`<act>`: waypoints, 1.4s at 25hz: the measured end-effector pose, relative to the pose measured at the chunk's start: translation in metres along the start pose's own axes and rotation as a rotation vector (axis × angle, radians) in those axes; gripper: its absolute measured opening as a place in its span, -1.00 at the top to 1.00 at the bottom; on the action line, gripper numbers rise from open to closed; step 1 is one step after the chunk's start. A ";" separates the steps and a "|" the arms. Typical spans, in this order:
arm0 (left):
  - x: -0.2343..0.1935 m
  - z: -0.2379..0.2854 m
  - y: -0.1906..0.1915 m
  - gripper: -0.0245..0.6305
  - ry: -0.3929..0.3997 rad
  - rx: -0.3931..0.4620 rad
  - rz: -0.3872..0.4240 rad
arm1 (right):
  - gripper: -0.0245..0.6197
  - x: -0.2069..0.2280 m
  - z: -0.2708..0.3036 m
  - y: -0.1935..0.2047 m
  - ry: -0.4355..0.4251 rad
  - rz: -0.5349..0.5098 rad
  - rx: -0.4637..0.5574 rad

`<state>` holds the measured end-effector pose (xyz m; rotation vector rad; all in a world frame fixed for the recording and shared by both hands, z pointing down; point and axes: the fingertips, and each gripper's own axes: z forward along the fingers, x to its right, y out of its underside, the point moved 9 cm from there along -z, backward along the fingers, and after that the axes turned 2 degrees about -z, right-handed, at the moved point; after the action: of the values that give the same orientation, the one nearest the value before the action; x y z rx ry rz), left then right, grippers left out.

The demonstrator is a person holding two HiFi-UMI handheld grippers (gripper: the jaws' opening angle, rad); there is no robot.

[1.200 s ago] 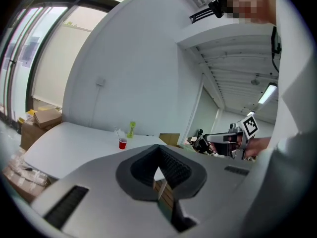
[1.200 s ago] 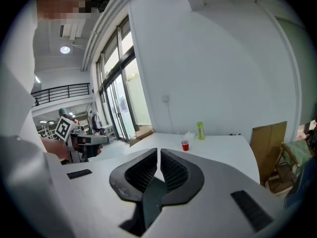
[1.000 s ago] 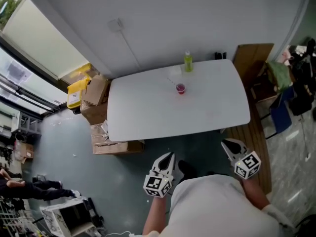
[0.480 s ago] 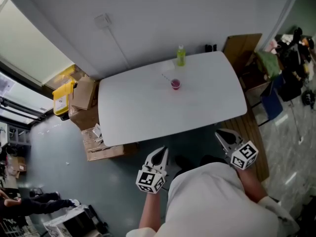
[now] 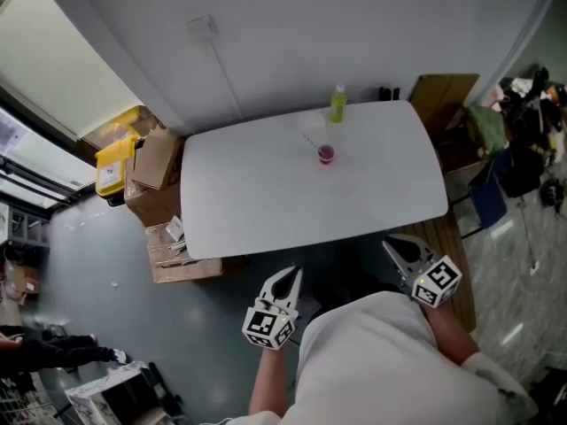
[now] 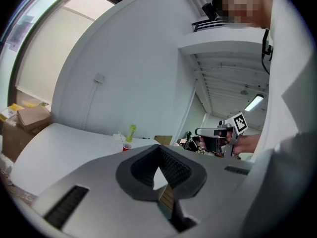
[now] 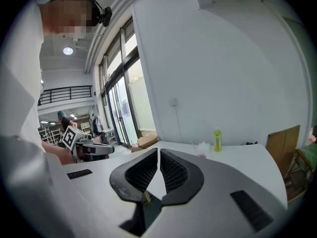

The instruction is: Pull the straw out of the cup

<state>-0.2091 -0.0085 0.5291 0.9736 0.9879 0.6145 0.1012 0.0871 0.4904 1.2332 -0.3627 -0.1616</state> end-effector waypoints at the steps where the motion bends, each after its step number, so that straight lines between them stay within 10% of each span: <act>1: -0.001 0.000 0.000 0.92 -0.006 0.004 -0.001 | 0.79 0.001 0.004 -0.001 -0.011 -0.002 -0.005; 35: -0.004 0.086 -0.024 0.92 -0.469 0.050 -0.133 | 0.76 0.192 0.242 -0.037 -0.380 -0.161 -0.233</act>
<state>-0.1335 -0.0566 0.5277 1.0265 0.6438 0.2323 0.1967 -0.2009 0.5588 0.9972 -0.5566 -0.5665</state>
